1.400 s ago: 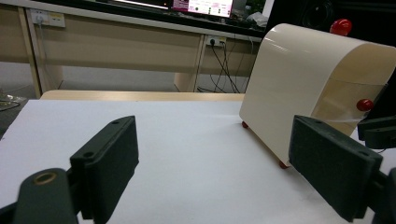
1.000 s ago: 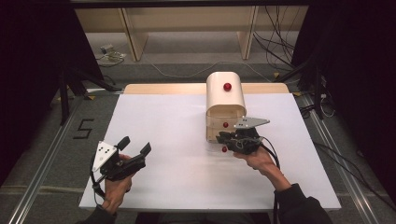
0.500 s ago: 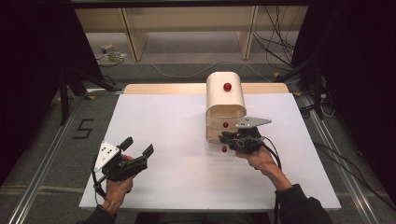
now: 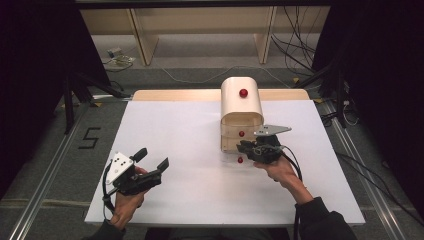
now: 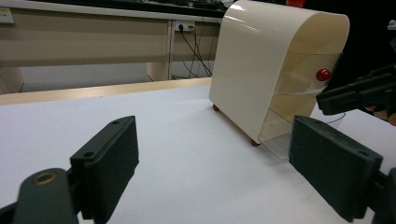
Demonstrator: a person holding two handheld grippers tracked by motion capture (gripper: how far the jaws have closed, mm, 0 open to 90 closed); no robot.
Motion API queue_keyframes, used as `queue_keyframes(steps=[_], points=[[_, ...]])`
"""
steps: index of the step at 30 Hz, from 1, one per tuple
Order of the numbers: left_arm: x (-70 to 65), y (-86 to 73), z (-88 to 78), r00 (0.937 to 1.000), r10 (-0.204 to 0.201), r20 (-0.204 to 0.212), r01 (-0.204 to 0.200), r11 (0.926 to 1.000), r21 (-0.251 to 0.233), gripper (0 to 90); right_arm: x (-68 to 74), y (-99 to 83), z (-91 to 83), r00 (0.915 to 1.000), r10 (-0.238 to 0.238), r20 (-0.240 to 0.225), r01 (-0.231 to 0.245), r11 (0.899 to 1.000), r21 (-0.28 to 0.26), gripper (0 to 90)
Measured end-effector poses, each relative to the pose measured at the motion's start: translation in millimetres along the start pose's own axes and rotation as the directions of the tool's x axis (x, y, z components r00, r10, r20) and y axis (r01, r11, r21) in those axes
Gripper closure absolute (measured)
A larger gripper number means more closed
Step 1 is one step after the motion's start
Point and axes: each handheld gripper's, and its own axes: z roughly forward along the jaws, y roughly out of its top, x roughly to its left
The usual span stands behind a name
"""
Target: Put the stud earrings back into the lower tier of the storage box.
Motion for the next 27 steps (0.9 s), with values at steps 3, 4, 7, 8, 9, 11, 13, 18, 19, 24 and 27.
queue_keyframes(steps=[3,4,7,8,9,11,13,18,19,24,27], points=[[-0.4,-0.3,1.1,0.9999,-0.001,0.011,0.001,1.0,0.006,15.5,-0.7,-0.4,0.5,1.0,0.004,0.003,-0.004,1.0,0.004,74.6],[-0.7,-0.4,1.2,0.9999,-0.002,0.015,0.002,1.0,0.008,15.4,-0.9,-0.5,0.6,1.0,0.006,0.008,-0.006,1.0,0.006,74.7],[-0.9,-0.5,1.4,0.9997,0.003,0.023,-0.003,0.9999,0.014,15.4,-1.9,-0.8,0.5,0.9999,0.013,0.011,-0.013,1.0,0.01,74.5],[-0.9,-0.5,1.5,0.9997,0.004,0.025,-0.004,0.9999,0.016,15.4,-2.3,-0.8,0.6,0.9998,0.015,0.012,-0.015,1.0,0.011,74.4],[-1.0,-0.6,1.6,0.9997,0.003,0.026,-0.004,0.9999,0.017,15.4,-2.7,-0.9,0.7,0.9998,0.017,0.011,-0.017,1.0,0.013,74.3],[-1.0,-0.6,1.7,0.9996,0.003,0.027,-0.003,0.9998,0.018,15.4,-3.0,-1.2,1.3,0.9997,0.02,0.011,-0.02,1.0,0.017,74.2],[-0.8,-0.6,1.7,0.9996,0.002,0.027,-0.003,0.9998,0.018,15.4,-3.0,-1.5,1.8,0.9995,0.026,0.016,-0.026,0.999,0.026,73.9],[-1.0,-0.6,1.9,0.9996,0.002,0.027,-0.003,0.9998,0.02,15.4,-4.9,-1.8,1.6,0.9992,0.039,0.007,-0.04,0.999,0.029,68.1],[-1.0,-0.6,1.8,0.9996,0.003,0.027,-0.003,0.9998,0.02,15.4,-5.0,-1.6,1.2,0.9992,0.04,0.003,-0.04,0.999,0.027,66.2],[-0.7,-0.6,1.7,0.9996,0.002,0.027,-0.002,0.9998,0.02,15.4,-2.9,-0.5,-0.5,0.9988,0.046,-0.015,-0.046,0.999,0.018,59.5],[-0.7,-0.6,1.8,0.9996,0.001,0.026,-0.002,0.9998,0.02,15.4,0.0,0.1,-2.7,0.9988,0.041,-0.029,-0.041,0.999,0.007,55.6]])
